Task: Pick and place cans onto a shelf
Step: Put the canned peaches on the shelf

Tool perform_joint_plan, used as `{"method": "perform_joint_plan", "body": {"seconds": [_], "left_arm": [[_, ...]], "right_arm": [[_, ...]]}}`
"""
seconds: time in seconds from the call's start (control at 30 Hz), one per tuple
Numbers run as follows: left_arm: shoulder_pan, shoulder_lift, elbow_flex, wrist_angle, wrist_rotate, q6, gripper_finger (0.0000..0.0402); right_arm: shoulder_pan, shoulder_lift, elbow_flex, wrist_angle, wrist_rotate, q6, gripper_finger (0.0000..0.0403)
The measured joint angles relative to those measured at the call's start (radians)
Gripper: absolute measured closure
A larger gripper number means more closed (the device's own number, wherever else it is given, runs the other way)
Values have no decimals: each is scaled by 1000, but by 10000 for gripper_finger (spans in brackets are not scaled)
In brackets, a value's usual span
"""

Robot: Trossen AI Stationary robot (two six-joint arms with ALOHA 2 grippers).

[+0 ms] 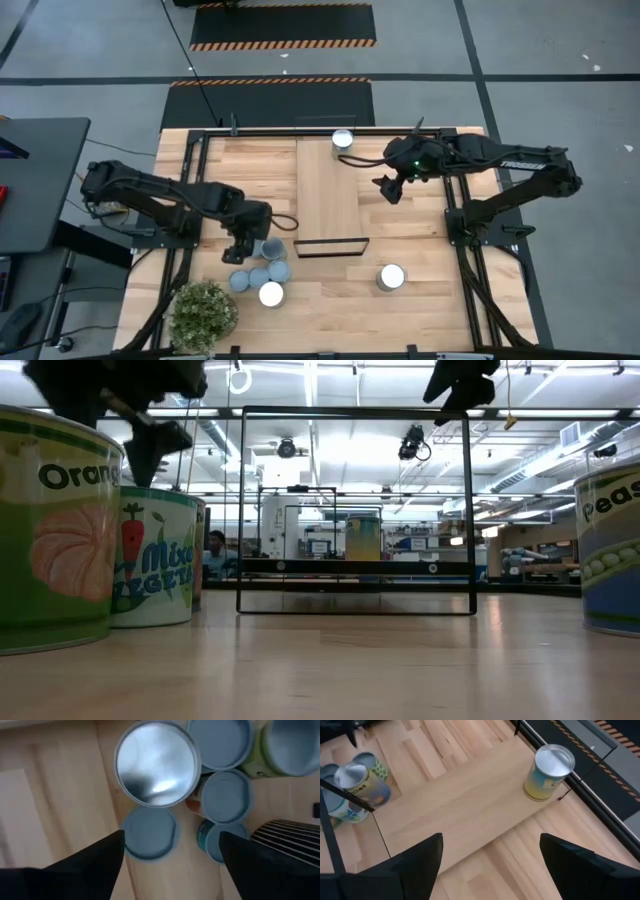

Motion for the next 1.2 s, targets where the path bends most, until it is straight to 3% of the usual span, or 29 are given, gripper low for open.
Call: {"method": "perform_joint_plan", "body": {"seconds": [0.23, 0.57, 0.8, 1.2], "left_arm": [[-41, 0, -121, 189, -164, -86, 65], [-52, 80, -138, 312, -133, -100, 65], [-51, 156, -138, 410, -178, -100, 65], [-50, 170, -138, 485, -181, -159, 66]], "right_arm": [[0, -18, 0, 0, 2, -26, 63], [0, -18, 0, -2, -1, -29, 63], [0, -17, 0, -1, -2, -24, 63], [0, -17, 0, 1, 0, -14, 63]]}}
